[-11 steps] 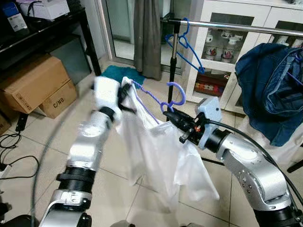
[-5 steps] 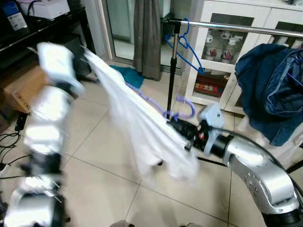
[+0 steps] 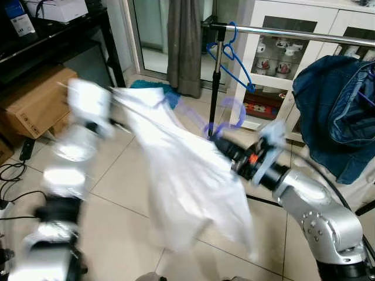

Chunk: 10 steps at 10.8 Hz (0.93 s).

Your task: Hang hanger

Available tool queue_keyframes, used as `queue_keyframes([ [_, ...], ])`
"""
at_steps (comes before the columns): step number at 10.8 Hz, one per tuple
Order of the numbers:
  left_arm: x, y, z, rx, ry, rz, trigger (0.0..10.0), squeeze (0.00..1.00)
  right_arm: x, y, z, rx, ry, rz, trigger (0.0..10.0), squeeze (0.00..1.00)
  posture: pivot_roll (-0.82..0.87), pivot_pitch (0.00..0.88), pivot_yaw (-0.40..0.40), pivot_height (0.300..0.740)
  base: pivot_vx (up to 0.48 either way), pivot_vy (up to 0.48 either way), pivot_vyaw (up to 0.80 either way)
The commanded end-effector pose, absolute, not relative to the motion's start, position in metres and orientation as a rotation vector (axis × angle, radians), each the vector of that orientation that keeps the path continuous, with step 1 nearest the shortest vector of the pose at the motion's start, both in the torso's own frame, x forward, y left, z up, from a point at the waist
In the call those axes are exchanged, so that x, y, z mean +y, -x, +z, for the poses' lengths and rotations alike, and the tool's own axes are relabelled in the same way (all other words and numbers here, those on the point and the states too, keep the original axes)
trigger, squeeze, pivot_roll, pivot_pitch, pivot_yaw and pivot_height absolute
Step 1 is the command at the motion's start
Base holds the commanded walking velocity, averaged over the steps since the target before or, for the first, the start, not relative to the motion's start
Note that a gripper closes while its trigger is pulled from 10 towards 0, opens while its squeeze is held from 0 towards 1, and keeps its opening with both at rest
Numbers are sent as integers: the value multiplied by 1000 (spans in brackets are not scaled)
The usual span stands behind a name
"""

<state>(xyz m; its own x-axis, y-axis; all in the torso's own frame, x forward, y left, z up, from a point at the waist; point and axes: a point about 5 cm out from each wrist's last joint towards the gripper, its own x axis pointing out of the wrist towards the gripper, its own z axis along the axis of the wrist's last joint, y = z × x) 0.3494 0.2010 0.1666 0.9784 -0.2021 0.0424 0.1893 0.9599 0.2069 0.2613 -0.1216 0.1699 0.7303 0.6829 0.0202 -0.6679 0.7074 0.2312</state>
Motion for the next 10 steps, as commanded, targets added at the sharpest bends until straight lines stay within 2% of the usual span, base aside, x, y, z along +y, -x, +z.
queue_keyframes([
  [1,206,-350,169,-68,-208,-164,0,0,-125,-263,180,23,-262,743,0,0,-114,0,58,740,0,0,0],
  [3,204,-349,166,-57,-249,-204,0,0,-129,-263,182,21,-284,738,0,0,-111,0,60,740,0,0,0],
  [6,204,-355,187,-103,-390,-245,0,0,-125,-255,167,126,52,848,0,0,-108,0,57,740,0,0,0],
  [8,187,-361,203,-127,-458,-359,0,0,-119,-260,164,160,131,854,0,0,-104,0,55,740,0,0,0],
  [10,163,-362,190,-57,-524,-527,0,0,-105,-258,160,181,206,951,0,0,-101,0,52,740,0,0,0],
])
